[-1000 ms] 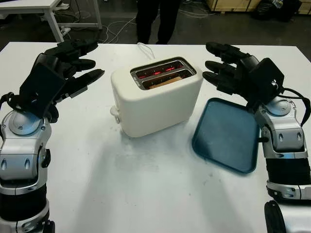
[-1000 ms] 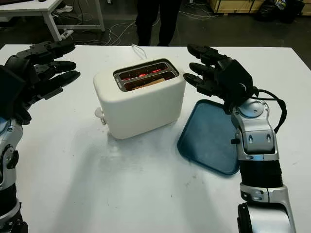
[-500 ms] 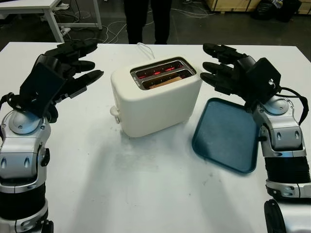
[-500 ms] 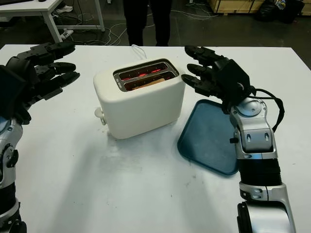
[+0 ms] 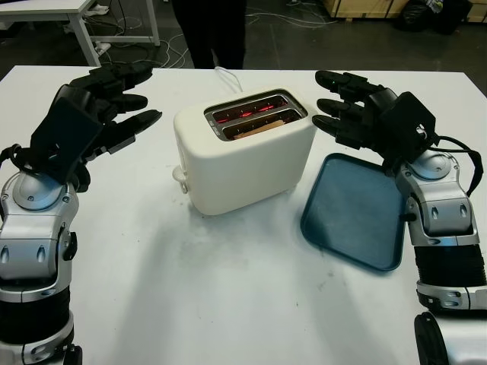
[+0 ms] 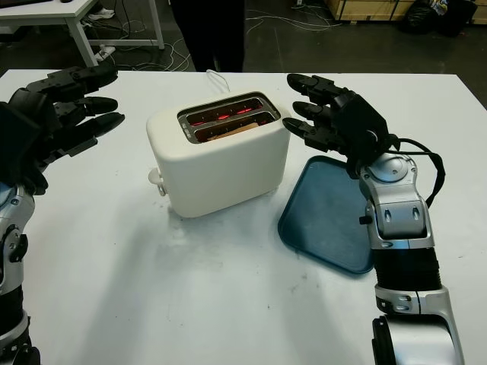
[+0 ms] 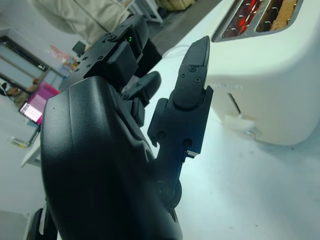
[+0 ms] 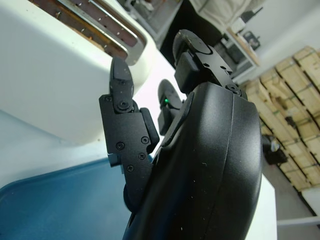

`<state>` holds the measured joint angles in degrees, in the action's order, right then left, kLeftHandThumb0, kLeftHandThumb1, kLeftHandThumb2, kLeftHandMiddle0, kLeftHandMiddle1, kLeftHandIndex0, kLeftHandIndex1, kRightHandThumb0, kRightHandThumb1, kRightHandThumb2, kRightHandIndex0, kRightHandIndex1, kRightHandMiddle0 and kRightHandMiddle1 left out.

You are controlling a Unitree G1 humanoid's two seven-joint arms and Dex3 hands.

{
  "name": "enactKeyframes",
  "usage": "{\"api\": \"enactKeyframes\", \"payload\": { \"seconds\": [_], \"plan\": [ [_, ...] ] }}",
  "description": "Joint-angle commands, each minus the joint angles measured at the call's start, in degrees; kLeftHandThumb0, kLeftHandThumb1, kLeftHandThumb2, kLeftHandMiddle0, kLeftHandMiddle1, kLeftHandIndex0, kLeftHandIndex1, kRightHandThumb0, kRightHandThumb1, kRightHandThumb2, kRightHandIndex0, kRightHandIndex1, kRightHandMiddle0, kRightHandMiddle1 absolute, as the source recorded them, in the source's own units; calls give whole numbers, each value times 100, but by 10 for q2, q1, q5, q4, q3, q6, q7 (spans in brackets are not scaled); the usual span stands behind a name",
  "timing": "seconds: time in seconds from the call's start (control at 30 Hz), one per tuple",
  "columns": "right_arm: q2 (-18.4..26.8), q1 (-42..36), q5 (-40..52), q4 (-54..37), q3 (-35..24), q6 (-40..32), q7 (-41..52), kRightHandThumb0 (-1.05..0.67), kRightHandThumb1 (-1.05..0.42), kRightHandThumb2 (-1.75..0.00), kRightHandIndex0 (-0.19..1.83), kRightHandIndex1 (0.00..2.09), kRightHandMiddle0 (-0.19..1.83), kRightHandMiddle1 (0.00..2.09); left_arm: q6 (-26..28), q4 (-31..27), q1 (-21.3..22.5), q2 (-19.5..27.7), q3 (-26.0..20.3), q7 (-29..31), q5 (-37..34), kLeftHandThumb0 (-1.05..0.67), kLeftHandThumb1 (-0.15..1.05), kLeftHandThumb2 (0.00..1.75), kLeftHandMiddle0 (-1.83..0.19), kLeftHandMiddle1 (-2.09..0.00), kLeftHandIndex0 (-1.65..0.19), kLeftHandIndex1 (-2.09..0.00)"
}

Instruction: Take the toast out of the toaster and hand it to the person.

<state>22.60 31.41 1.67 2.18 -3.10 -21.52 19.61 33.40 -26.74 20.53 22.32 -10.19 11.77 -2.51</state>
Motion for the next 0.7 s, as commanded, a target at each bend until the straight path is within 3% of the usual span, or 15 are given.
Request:
{"api": "enactKeyframes", "payload": {
  "seconds": [0.0,0.33,0.67],
  "plan": [
    [4,8,1,-6,-2,3,-1,-25,-92,-21,36,19,42,1,-1,-4,8,4,3,2,-4,-39,92,10,-25,-83,-59,-4],
    [4,8,1,-10,-3,2,2,-23,-92,-20,35,18,42,1,-2,-5,5,3,0,4,-9,-37,92,9,-25,-87,-60,-4],
    [10,6,-7,-6,3,10,5,-22,-92,-20,38,19,45,2,-41,8,-1,-6,-6,1,-11,-32,92,7,-31,-92,-65,-8]
  ]
}}
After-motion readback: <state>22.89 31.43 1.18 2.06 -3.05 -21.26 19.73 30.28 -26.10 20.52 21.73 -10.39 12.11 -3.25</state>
